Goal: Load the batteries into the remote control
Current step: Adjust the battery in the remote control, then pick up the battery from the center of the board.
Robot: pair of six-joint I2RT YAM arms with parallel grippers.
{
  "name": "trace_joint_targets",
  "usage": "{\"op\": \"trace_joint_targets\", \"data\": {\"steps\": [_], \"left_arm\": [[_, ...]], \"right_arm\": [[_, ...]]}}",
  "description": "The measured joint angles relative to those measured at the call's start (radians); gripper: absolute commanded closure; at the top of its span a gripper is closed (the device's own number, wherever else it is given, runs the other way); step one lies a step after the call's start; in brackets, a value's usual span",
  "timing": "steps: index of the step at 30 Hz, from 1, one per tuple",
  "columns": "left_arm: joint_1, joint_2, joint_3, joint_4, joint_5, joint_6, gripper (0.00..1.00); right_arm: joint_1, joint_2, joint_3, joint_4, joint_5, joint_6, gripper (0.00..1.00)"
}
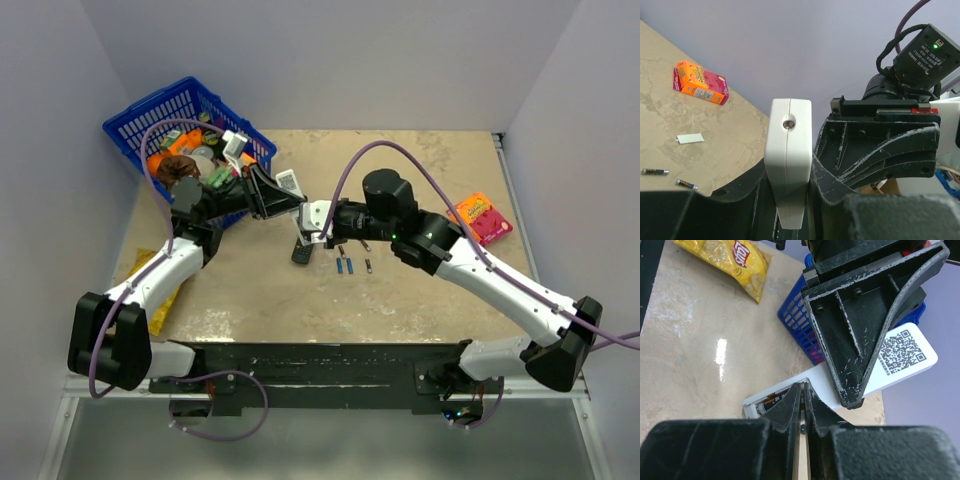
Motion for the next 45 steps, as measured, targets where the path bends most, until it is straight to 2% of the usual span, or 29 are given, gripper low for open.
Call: {"op": "trace_joint_targets", "data": {"steps": [15, 17, 22, 30, 31, 33, 34, 35, 36, 37, 41, 45], "left_arm": [[0.0, 0.008, 0.026, -0.074, 0.006, 0.074, 1.0], [0.001, 0.008, 0.026, -0.093, 0.001, 0.091, 1.0], [0.0, -0.005, 0.026, -0.194, -0.042, 0.175, 1.0], [-0.002, -0.035, 0.015, -0.374, -0.18, 0.347, 1.0], [-0.002, -0.035, 0.011, -0.396, -0.2, 0.368, 1.0], [-0.001, -0.035, 0.0, -0.424, -0.227, 0.398, 1.0], [0.0, -0.035, -0.004, -0.44, -0.238, 0.409, 1.0], [0.0, -0.035, -0.01, -0.455, -0.25, 0.423, 1.0], [0.001, -0.035, -0.014, -0.47, -0.261, 0.434, 1.0], [0.001, -0.035, -0.018, -0.484, -0.274, 0.447, 1.0], [0.002, -0.047, -0.025, -0.537, -0.314, 0.489, 1.0], [0.003, -0.088, -0.043, -0.579, -0.354, 0.521, 1.0]], "right_arm": [[-0.002, 0.024, 0.005, -0.003, 0.035, -0.002, 0.93], [-0.003, 0.027, 0.006, -0.002, 0.036, 0.004, 0.88], [-0.004, 0.036, 0.006, -0.011, 0.035, 0.039, 0.66], [-0.005, 0.015, 0.006, -0.018, 0.037, 0.13, 0.59], [-0.005, 0.004, 0.006, -0.014, 0.044, 0.145, 0.54], [-0.005, -0.018, 0.005, -0.005, 0.065, 0.174, 0.49], [-0.005, -0.031, 0.005, 0.003, 0.082, 0.193, 0.4], [-0.006, -0.043, 0.005, 0.011, 0.108, 0.214, 0.36], [-0.008, -0.053, 0.005, 0.02, 0.14, 0.24, 0.27], [-0.011, -0.061, 0.005, 0.027, 0.176, 0.269, 0.22], [-0.045, -0.055, 0.006, 0.029, 0.328, 0.373, 0.16], [-0.158, 0.026, 0.04, -0.05, 0.356, 0.493, 0.13]]}}
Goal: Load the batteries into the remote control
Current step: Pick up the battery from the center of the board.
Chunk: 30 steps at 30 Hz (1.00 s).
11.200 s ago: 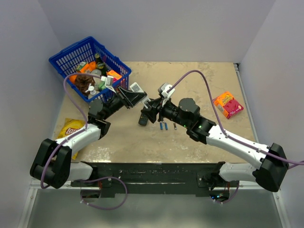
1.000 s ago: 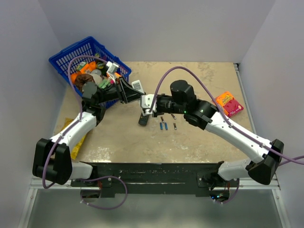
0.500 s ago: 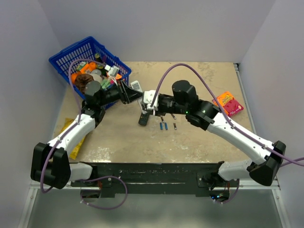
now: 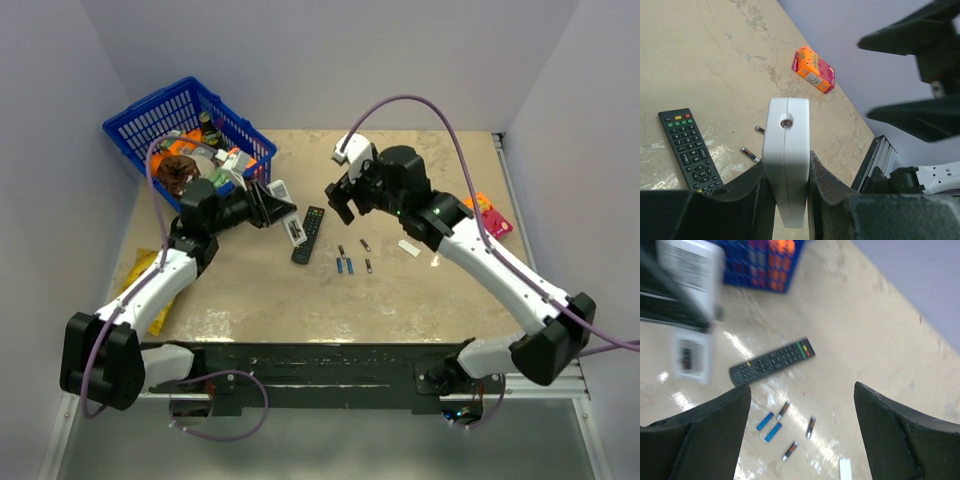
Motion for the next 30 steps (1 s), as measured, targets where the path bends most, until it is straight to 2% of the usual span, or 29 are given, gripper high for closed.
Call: {"op": "trace_joint_targets", "data": {"steps": [2, 5, 11, 16, 19, 30], "left_arm": [[0.001, -0.021, -0.016, -0.006, -0.016, 0.006, 1.0], [0.005, -0.044, -0.038, -0.01, -0.031, 0.008, 1.0], [0.006, -0.06, -0.062, -0.031, -0.052, 0.01, 1.0], [0.006, -0.068, -0.071, -0.043, -0.054, 0.011, 1.0], [0.006, -0.072, -0.075, -0.042, -0.054, 0.01, 1.0], [0.006, -0.082, -0.106, -0.032, -0.05, -0.001, 1.0]], "right_arm": [[-0.075, 0.059, 0.009, -0.039, -0.003, 0.065, 0.14], [-0.143, 0.137, 0.004, -0.1, 0.026, 0.139, 0.2], [-0.161, 0.257, -0.018, -0.161, 0.045, 0.248, 0.37], [-0.203, 0.371, -0.054, -0.179, 0.047, 0.317, 0.46], [-0.233, 0.428, -0.072, -0.188, 0.047, 0.345, 0.56], [-0.248, 0.504, -0.11, -0.182, 0.045, 0.37, 0.68]]}}
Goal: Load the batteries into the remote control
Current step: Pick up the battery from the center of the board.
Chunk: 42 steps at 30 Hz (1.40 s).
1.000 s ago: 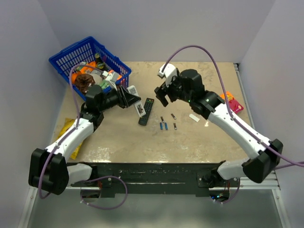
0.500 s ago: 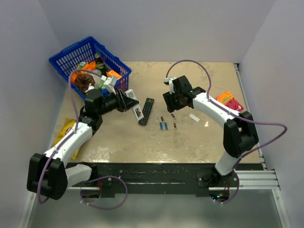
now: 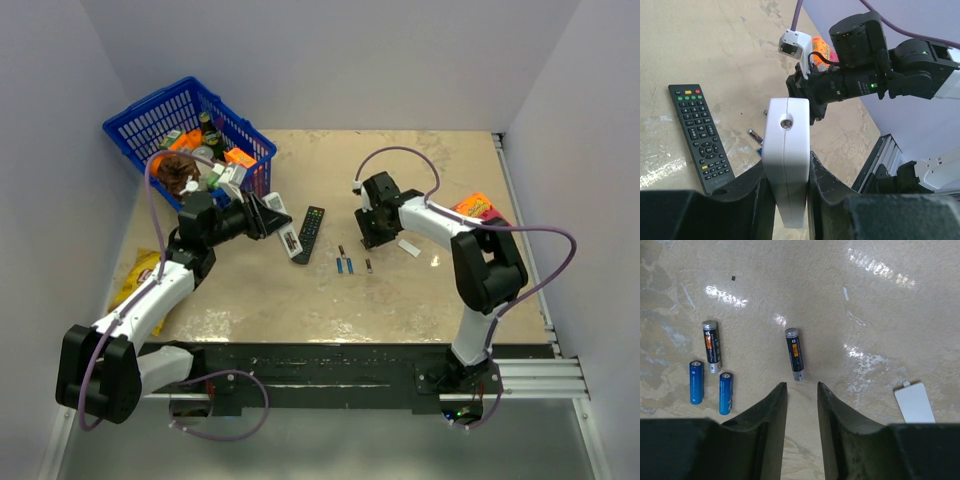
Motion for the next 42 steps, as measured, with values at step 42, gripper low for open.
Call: {"op": "trace_joint_targets", "data": {"steps": [42], "left_arm": [[0.0, 0.069, -0.101, 0.257, 0.029, -0.196, 1.0]], "right_arm": [[0.043, 0.005, 0.005, 0.001, -0.005, -0.042, 0.96]]}}
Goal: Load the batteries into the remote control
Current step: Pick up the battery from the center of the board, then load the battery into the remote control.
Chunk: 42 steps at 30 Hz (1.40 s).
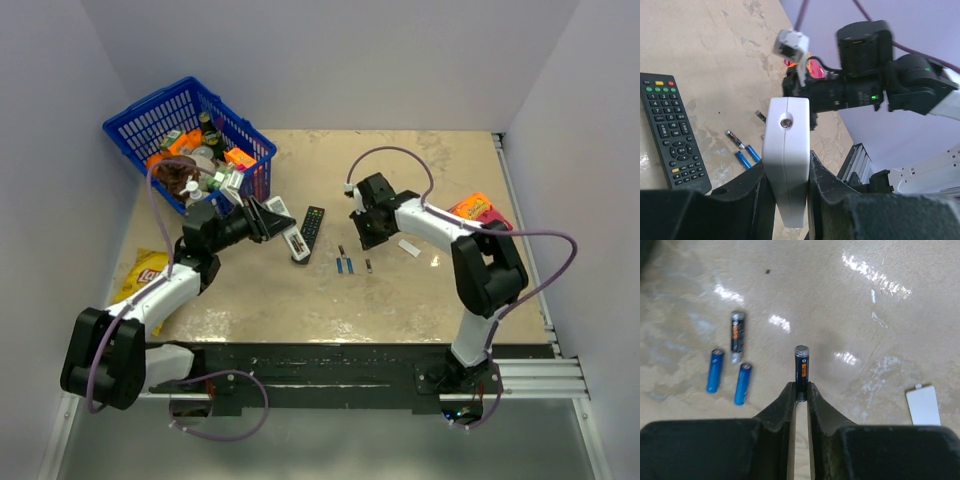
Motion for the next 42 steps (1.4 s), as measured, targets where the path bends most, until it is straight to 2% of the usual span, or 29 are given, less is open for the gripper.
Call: {"op": "trace_joint_targets", "data": {"steps": [6, 12, 19, 42], "left_arm": [[0.0, 0.035, -0.051, 0.126, -0.008, -0.085, 1.0], [-0.002, 0.089, -0.105, 0.243, -0.033, -0.169, 1.0], [-0.015, 0.111, -0.111, 0.301, -0.057, -0.197, 1.0], [-0.03, 0.141, -0.111, 0.385, -0.05, -0.217, 1.0]], "right_arm": [[0.064, -0.167, 0.07, -0.09, -0.057, 0.001, 0.96], [0.187, -0.266, 0.185, -0.163, -0.111, 0.005, 0.96], [0.277, -0.269, 0.246, -0.238, -0.159, 0.023, 0.96], [0.322, -0.125, 0.372, -0.336, -0.182, 0.094, 0.96]]}}
